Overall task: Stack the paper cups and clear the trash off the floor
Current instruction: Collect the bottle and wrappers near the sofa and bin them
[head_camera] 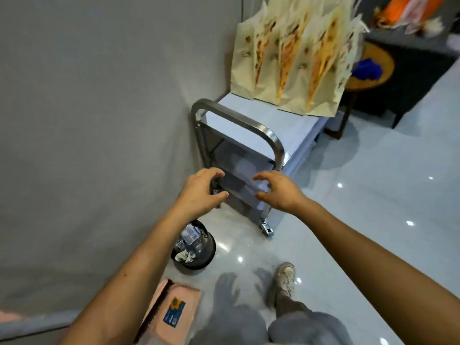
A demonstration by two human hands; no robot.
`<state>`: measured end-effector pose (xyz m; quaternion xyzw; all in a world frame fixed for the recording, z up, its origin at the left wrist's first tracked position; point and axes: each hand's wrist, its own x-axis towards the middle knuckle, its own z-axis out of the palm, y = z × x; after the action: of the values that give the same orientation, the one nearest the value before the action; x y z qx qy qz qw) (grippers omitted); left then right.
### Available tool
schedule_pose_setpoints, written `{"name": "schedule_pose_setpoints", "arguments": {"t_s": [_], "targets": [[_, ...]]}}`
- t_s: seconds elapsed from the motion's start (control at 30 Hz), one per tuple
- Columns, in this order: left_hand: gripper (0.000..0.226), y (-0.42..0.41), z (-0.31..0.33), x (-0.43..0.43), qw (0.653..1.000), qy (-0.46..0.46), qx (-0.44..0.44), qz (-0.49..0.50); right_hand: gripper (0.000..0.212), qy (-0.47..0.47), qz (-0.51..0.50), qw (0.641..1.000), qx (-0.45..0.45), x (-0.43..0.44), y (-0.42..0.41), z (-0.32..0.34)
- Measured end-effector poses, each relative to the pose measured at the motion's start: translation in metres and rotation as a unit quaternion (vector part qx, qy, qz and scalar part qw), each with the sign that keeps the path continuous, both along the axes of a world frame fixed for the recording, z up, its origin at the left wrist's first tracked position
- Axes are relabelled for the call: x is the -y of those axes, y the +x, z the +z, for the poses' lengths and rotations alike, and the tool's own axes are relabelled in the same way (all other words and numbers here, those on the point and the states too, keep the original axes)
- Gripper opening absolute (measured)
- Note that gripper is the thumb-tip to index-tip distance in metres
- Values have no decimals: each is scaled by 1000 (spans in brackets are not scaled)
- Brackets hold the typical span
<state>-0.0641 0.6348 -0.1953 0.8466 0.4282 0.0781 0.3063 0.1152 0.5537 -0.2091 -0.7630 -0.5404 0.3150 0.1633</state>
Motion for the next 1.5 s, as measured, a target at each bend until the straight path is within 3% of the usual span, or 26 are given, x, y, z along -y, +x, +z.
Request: {"name": "schedule_pose_setpoints", "arguments": {"t_s": [0.23, 0.43, 0.8, 1.1, 1.5], "targets": [[45, 140, 22, 51, 982, 23, 12, -189, 48, 14, -224, 974, -26, 118, 100, 16], [46, 271, 30, 120, 950, -11, 22, -311, 54, 5, -343, 939, -31, 217, 190, 27], [47, 500, 40, 237, 935, 17, 56, -350, 53, 8, -415, 910, -6, 351, 379, 34], [45, 678, 10, 270, 916, 12, 15, -401, 51, 19, -459, 888, -32, 386, 540, 7], [44, 1031, 11, 289, 874, -15, 1, -487, 50, 17, -567, 822, -52, 418, 847, -4]]}}
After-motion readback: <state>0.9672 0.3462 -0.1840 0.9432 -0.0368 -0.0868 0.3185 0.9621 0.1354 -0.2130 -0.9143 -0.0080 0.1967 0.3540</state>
